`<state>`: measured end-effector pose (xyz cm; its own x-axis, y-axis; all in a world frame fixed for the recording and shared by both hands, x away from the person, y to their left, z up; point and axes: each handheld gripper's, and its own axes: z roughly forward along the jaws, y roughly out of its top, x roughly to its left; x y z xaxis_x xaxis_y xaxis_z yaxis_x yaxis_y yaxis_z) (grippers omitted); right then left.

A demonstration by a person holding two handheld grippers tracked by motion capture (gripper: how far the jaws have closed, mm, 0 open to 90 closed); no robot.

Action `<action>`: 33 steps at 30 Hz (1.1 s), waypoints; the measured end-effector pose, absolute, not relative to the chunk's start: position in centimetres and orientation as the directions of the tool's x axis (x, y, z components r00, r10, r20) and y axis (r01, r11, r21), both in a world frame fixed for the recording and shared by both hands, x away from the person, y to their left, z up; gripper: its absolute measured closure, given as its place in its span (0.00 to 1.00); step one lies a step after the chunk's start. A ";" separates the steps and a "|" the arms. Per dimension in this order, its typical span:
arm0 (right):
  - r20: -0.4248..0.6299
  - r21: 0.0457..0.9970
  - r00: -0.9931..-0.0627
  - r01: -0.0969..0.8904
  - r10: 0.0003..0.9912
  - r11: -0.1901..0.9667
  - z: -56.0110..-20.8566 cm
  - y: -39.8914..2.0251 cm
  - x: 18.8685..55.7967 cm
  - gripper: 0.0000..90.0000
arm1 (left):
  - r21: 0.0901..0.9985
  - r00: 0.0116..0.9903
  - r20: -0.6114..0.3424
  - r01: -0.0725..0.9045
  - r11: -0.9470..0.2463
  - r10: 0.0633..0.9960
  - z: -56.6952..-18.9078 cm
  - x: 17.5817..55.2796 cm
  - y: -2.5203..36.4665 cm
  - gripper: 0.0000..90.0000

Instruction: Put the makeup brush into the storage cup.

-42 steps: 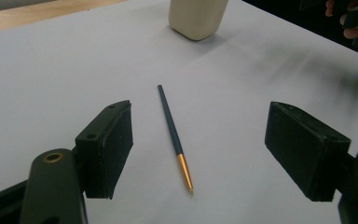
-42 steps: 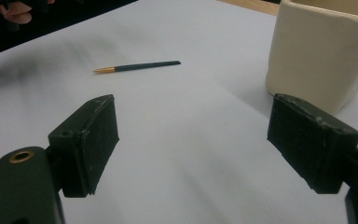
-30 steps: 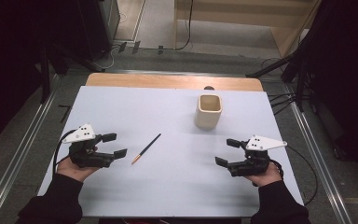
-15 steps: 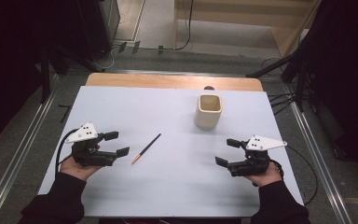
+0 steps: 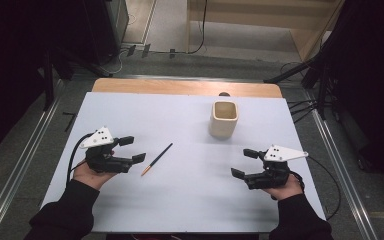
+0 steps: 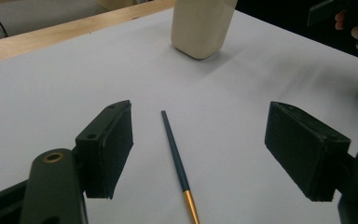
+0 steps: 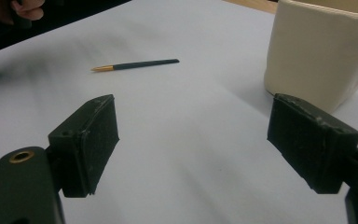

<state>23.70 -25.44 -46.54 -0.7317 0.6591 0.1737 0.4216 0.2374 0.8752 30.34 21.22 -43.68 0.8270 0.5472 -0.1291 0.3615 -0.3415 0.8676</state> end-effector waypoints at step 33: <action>0.181 0.875 -0.735 0.424 0.653 0.234 -46.5 -25.4 23.7 0.19 | 0.863 0.844 -0.094 0.334 -0.380 0.528 -44.6 33.7 15.3 0.29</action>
